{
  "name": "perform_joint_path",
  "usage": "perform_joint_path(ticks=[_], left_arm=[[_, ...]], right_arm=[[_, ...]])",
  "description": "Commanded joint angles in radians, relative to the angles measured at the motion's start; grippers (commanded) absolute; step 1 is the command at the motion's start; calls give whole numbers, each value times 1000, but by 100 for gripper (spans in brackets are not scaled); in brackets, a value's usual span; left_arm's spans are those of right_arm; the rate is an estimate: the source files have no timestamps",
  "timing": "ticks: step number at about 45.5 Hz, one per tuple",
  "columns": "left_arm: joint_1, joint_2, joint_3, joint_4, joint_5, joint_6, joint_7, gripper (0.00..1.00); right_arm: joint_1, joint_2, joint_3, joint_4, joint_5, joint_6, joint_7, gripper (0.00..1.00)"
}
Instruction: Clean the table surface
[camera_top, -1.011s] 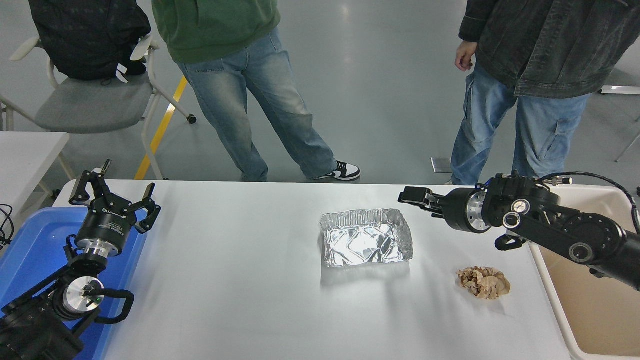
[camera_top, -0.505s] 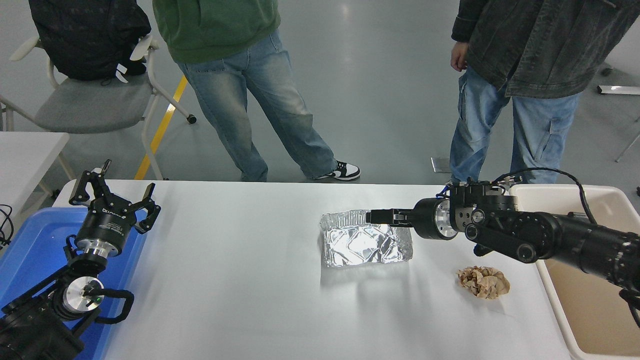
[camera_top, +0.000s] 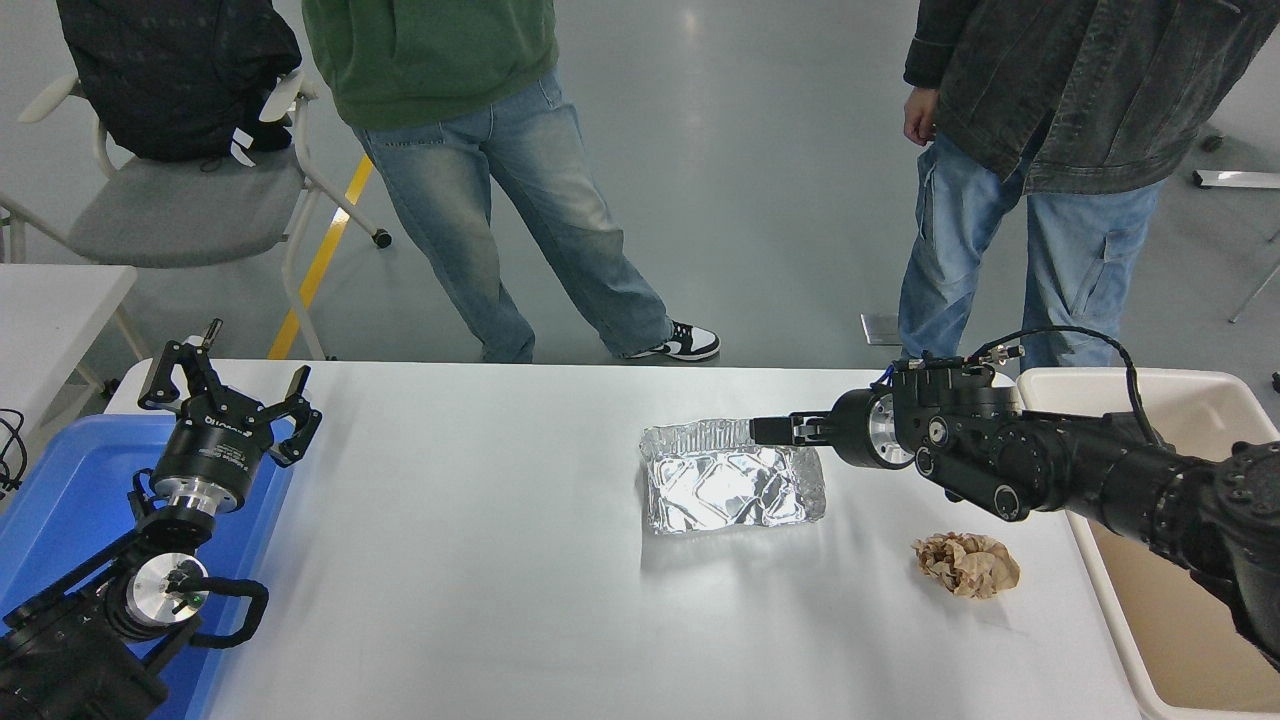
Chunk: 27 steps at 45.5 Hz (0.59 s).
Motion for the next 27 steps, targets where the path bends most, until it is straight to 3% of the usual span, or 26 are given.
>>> perform_joint_path(ticks=[1, 27], left_arm=[[0, 0, 0, 0, 0, 0, 0, 99], [0, 0, 0, 0, 0, 0, 0, 99]], right_arm=[[-27, 22, -25, -31, 80, -15, -7, 98], [-101, 142, -34, -238, 100, -51, 3, 98]])
